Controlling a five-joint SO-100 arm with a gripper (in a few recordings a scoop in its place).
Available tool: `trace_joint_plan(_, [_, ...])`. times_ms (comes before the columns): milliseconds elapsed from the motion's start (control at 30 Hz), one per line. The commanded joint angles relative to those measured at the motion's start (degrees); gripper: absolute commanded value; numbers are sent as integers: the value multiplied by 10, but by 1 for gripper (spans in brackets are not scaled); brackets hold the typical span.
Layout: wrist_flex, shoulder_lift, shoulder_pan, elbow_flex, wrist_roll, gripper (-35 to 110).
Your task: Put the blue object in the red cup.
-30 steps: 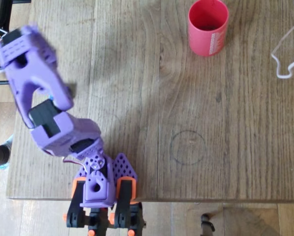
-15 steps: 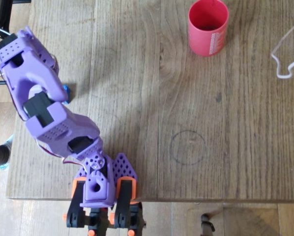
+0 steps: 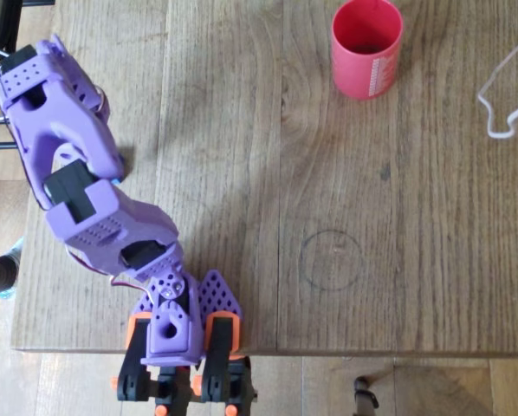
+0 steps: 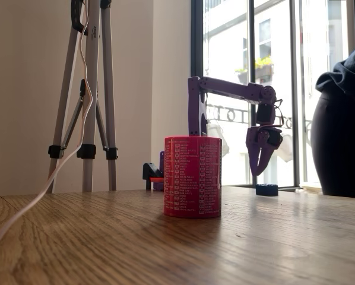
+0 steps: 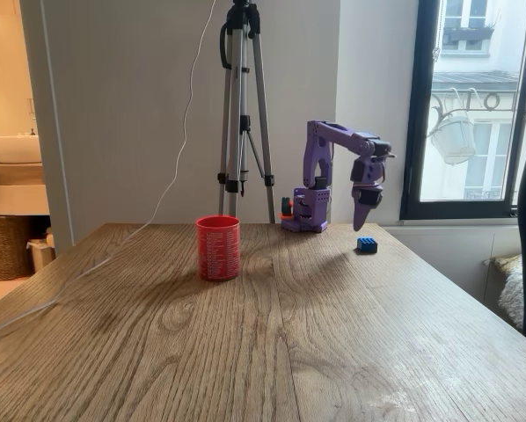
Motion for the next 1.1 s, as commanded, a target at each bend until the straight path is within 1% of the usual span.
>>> trace_joint_plan(0, [30,3,-11,-51,-18,23])
trace_joint_plan(33, [33,3,-13,-52,-7,31])
trace_joint_plan(67, [32,3,-16,-52,-2,35])
trace_joint_plan(100, [24,3,-18,-52,-2,36])
trace_joint_plan(167, [6,3,-25,-52,5,36])
trace_joint_plan(200, [-9,1,-31,-52,27,34])
trace_joint_plan(467, [-16,-63,-81,-54,69,35])
trace_joint_plan(800, [-40,-98,-60,-49,52,35])
trace_joint_plan(1067, [-36,-137,-50,-48,52,35])
